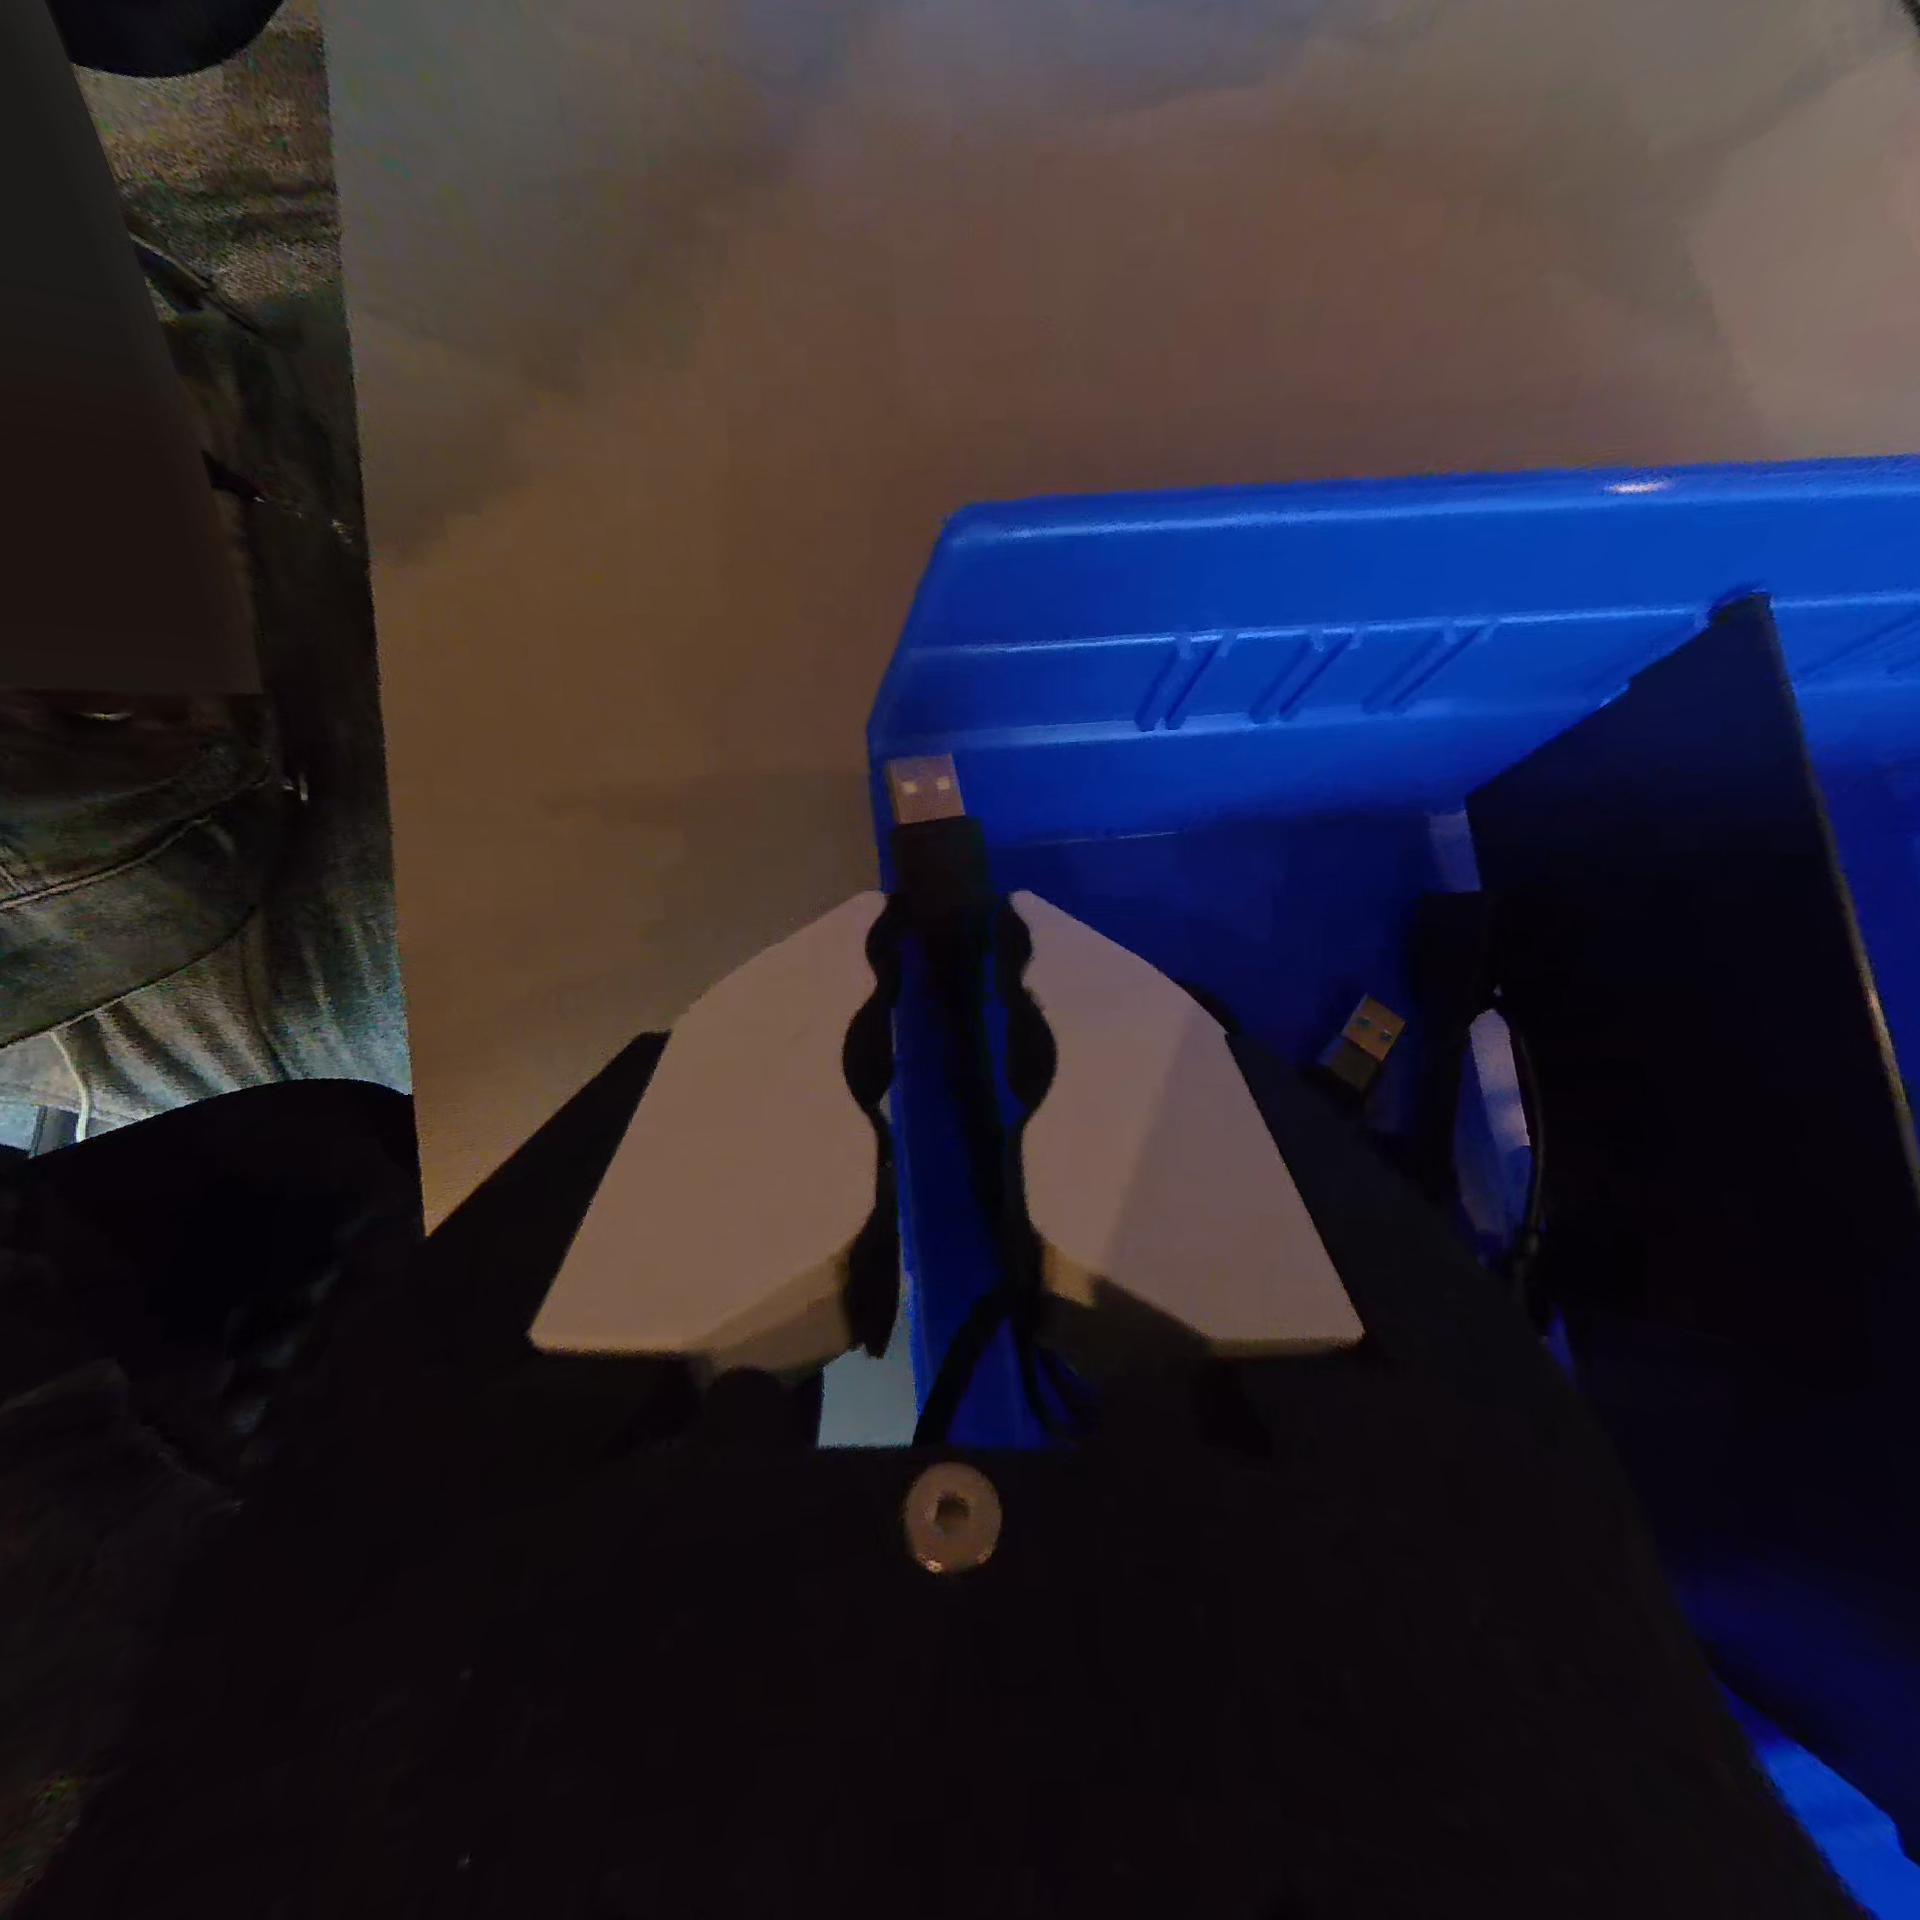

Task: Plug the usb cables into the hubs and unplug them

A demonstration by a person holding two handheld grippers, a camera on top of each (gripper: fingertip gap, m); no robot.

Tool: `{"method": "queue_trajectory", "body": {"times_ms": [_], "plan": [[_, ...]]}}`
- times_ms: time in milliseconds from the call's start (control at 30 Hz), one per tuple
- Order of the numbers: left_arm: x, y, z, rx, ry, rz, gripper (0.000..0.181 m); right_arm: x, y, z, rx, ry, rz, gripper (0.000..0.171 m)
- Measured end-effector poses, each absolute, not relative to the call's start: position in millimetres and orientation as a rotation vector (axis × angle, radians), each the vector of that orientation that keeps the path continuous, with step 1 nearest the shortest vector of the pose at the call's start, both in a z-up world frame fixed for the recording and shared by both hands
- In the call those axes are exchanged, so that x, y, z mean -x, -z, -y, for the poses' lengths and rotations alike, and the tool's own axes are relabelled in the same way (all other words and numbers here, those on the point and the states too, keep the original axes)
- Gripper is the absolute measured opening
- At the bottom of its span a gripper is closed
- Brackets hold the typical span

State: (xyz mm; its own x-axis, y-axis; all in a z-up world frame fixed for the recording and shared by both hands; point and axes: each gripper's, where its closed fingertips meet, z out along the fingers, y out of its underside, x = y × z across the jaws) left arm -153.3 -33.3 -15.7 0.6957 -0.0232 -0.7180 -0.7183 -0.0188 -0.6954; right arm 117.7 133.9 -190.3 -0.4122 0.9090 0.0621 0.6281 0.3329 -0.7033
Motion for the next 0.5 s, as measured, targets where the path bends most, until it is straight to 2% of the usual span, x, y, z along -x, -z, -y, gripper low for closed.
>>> {"method": "queue_trajectory", "body": {"times_ms": [233, 500], "plan": [[154, 14, 34, 1.498, -0.651, -0.648, 0.017, -113, 181, -134, 1.294, -0.866, 2.116, 0.015], [149, 20, 24, 1.510, -0.721, -0.666, 0.017, -103, 110, -141, 1.137, -1.020, 1.753, 0.014]]}}
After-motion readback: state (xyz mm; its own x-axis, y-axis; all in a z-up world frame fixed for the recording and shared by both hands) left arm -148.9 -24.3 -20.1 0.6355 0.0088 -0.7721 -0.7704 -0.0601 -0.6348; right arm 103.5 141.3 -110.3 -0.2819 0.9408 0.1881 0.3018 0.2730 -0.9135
